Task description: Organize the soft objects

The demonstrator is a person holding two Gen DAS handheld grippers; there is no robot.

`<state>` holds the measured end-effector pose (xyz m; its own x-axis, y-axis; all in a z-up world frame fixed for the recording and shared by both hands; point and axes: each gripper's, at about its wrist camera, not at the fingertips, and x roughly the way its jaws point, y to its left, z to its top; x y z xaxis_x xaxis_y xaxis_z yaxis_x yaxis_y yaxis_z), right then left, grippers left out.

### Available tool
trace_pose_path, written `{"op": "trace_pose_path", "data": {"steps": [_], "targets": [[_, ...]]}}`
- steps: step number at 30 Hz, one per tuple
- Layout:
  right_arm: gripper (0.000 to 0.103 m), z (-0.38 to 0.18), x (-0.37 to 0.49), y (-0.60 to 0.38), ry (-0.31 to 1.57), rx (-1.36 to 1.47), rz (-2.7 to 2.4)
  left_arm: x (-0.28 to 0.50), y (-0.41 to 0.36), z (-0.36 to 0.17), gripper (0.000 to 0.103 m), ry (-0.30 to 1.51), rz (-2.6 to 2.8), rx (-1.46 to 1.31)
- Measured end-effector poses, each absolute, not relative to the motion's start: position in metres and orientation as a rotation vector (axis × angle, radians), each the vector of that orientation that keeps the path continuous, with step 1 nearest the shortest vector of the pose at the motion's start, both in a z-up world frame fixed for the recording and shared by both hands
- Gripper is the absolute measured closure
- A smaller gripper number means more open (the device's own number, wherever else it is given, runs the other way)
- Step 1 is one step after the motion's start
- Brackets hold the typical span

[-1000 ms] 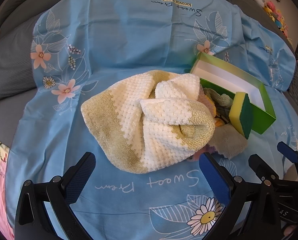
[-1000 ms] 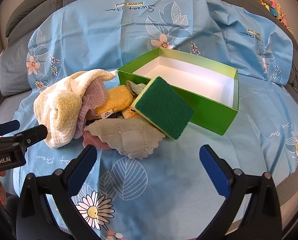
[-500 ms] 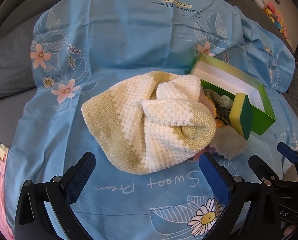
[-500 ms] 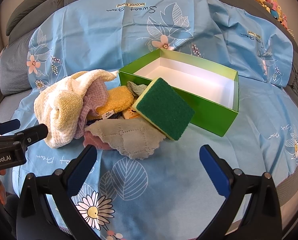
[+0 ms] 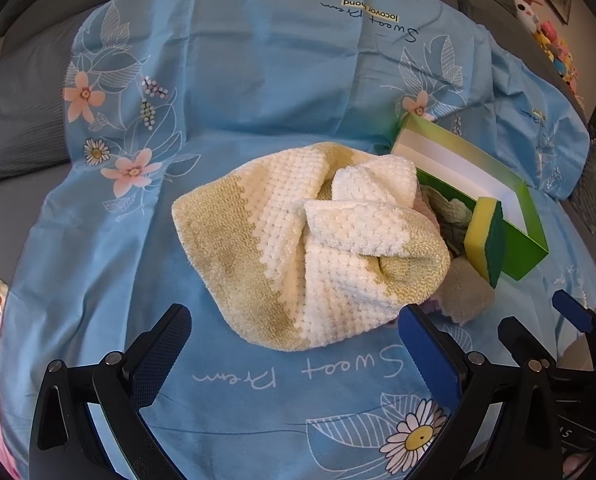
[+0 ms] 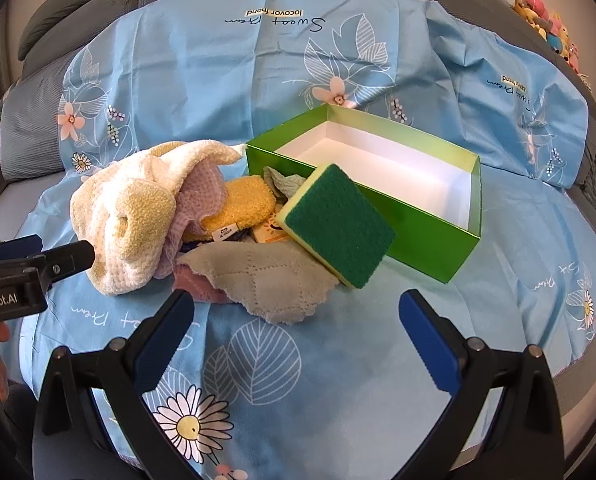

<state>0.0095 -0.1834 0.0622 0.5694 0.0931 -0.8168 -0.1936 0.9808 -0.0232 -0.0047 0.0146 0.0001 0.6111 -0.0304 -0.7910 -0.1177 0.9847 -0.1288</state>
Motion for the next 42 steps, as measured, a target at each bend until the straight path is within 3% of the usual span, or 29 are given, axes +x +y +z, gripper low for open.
{"op": "trace_pose_path", "data": {"steps": [29,35,40,42], "targets": [[0.004,0.061,0.012,-0.12,0.855,-0.068,0.604,0.013,0.088,-0.036,0.0,0.912,-0.119,-0.499],[0.025,0.053,0.031,-0.099,0.862,-0.121,0.631,0.032,0.105,-0.052,0.004,0.901,-0.172,-0.601],[0.044,0.047,0.043,-0.09,0.868,-0.147,0.627,0.042,0.112,-0.061,0.025,0.913,-0.211,-0.649],[0.057,0.046,0.046,-0.088,0.87,-0.156,0.628,0.042,0.112,-0.064,0.044,0.909,-0.234,-0.667]]}}
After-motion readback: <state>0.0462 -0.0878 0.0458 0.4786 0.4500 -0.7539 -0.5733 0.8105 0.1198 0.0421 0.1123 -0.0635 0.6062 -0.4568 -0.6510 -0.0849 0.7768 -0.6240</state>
